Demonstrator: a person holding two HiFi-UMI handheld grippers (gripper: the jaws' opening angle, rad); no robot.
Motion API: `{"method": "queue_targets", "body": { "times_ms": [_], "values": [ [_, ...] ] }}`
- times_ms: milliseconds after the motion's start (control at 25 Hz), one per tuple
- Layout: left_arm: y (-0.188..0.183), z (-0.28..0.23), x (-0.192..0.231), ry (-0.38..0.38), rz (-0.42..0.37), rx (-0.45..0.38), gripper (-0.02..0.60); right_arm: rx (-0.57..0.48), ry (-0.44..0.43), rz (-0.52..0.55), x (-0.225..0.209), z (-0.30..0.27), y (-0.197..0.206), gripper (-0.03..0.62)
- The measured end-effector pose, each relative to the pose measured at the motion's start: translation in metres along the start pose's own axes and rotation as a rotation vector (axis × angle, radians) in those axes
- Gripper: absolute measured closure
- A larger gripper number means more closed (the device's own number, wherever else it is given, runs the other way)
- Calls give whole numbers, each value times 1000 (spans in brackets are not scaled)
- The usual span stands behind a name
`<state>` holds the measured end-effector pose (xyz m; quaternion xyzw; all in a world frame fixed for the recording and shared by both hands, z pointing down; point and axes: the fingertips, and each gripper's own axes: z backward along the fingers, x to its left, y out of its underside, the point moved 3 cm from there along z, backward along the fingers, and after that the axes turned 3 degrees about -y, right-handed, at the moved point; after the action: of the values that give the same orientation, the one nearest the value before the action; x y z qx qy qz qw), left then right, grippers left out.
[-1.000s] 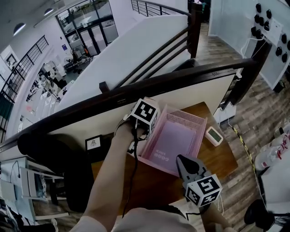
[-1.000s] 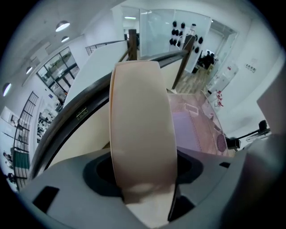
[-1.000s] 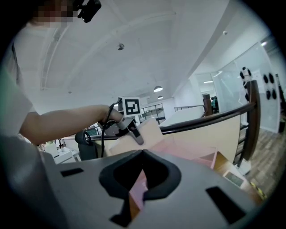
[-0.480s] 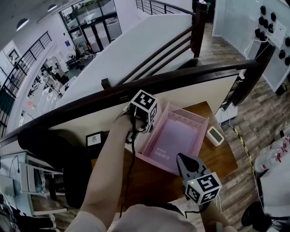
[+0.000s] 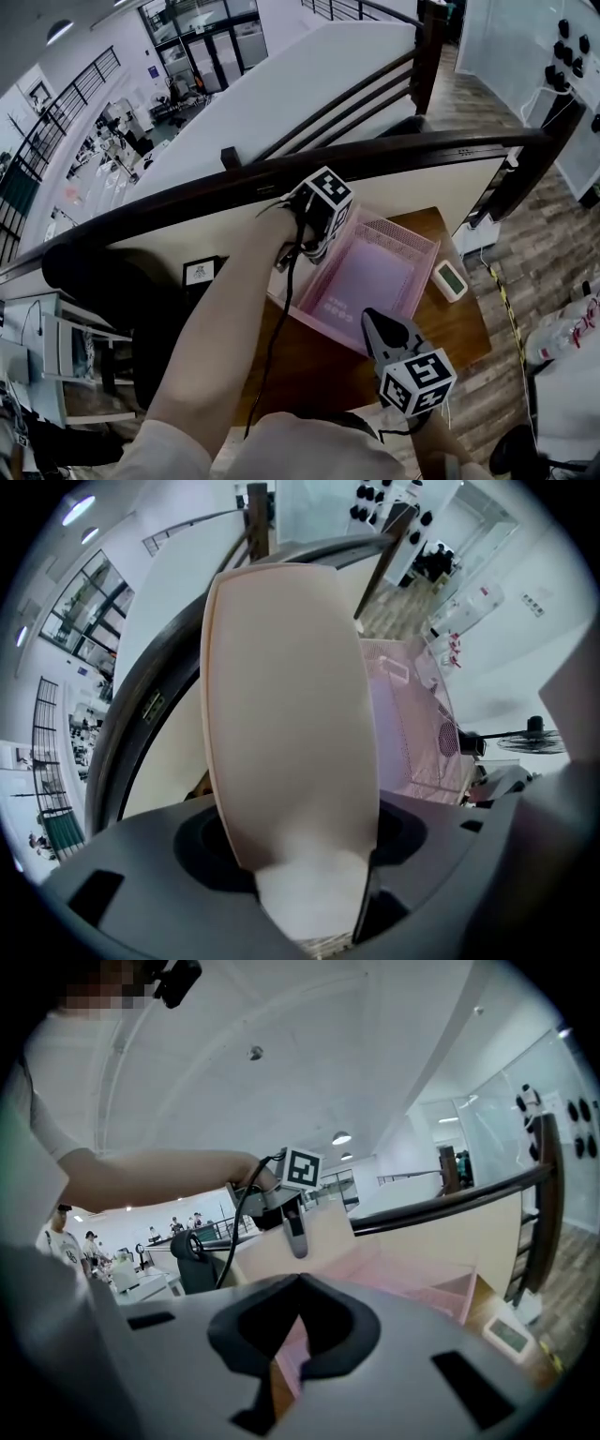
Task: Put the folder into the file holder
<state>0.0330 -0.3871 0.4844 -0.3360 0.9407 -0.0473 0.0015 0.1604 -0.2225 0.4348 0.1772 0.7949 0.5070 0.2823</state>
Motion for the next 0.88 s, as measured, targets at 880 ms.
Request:
{"method": "queue_targets", "body": {
  "times_ms": [880],
  "values": [
    [-6,15,-4,-6,-36,156,281,25,-16,-62,-21,8,-4,591]
  ]
}}
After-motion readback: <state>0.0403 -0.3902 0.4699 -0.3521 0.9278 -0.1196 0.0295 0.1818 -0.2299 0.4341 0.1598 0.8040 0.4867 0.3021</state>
